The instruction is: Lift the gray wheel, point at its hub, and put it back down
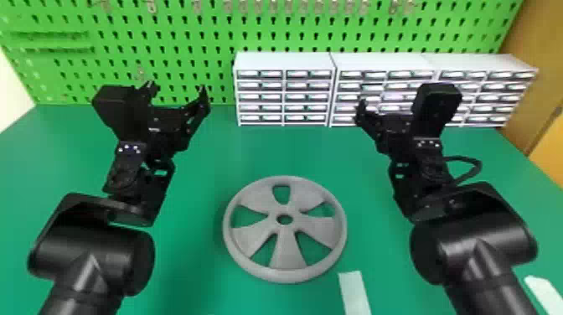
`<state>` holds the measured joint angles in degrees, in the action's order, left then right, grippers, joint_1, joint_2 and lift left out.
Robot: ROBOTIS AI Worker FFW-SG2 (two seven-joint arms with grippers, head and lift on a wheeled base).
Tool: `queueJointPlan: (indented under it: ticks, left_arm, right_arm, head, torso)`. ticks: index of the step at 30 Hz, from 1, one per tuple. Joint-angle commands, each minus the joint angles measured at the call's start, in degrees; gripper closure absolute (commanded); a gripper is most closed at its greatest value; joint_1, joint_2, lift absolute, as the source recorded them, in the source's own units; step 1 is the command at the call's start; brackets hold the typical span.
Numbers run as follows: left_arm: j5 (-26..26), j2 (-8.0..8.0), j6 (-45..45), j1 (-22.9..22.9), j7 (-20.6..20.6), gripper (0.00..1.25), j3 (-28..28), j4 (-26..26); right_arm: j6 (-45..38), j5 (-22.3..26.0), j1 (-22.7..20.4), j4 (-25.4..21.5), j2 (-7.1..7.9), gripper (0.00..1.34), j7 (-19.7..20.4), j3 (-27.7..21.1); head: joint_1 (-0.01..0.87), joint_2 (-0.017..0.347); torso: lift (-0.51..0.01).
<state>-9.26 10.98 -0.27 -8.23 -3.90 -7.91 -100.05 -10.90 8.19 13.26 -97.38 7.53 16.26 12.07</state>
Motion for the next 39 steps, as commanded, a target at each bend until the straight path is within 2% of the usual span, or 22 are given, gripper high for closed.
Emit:
queueJointPlan:
  ticks: [1,18,39]
  left_arm:
    - [-0.06,0.0,0.1,0.05,0.04,0.31,0.0,0.12]
    - [-0.41,0.09,0.27,-0.12,0.39,0.31,0.35,0.2]
    - [-0.5,-0.35,0.27,-0.03,0.39,0.31,0.61,0.29]
  right_arm:
    - [0.0,0.16,0.01,0.0,0.03,0.07,0.0,-0.03]
    - [0.0,0.43,0.36,0.0,0.38,0.07,0.0,-0.12]
    - [0.0,0.25,0.01,0.0,-0.41,0.07,0.0,-0.74]
  head:
    - [0.692,0.048]
    - [0.692,0.048]
    - [0.692,0.048]
  torso:
    - [-0.088]
    - [-0.088]
    - [-0.088]
